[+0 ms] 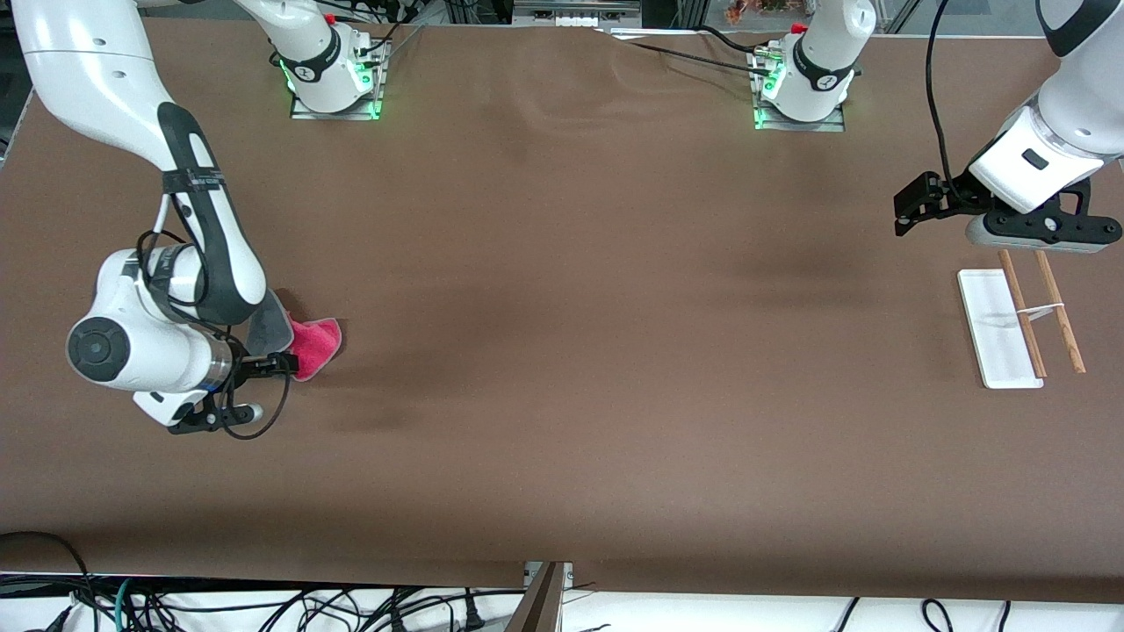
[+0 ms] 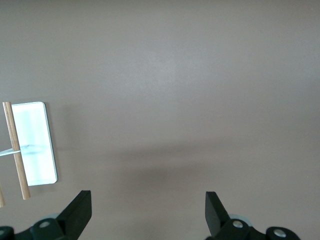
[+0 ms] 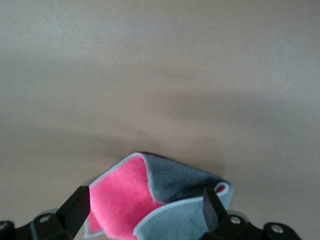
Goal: Pass towel and hang on rack
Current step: 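Lower the right gripper onto the towel fold and close it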
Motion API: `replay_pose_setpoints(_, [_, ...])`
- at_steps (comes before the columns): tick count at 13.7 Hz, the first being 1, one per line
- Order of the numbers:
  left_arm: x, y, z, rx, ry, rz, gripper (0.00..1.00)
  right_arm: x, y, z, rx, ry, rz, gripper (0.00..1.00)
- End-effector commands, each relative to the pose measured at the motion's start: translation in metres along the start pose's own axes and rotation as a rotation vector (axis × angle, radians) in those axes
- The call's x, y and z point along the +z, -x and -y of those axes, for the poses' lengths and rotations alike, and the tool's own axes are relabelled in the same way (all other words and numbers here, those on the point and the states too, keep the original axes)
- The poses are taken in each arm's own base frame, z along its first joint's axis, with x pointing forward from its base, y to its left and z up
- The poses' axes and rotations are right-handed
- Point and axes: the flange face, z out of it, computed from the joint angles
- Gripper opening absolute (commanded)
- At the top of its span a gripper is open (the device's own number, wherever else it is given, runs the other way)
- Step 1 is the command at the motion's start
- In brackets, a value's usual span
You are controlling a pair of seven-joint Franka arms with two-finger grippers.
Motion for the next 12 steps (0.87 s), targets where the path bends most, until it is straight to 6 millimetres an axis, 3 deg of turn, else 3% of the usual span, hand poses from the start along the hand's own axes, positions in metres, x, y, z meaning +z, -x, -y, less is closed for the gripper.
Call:
replay_pose_setpoints(1, [-0.003,0.002,0.001,0.019,-0.005,0.003,1.00,0.017,0.025,0.002,-0.034,0.032,-0.028,1.00])
replay_pose_setpoints(5, [-0.003,0.002,0.001,0.019,-0.005,0.003,1.00,0.055,0.052,-0.008,-0.091,0.059,-0.081,1.00])
replay_pose_setpoints(12, [-0.003,0.002,0.001,0.019,-0.005,0.003,1.00,0.045,0.063,-0.014,-0.111,0.063,-0.056,1.00])
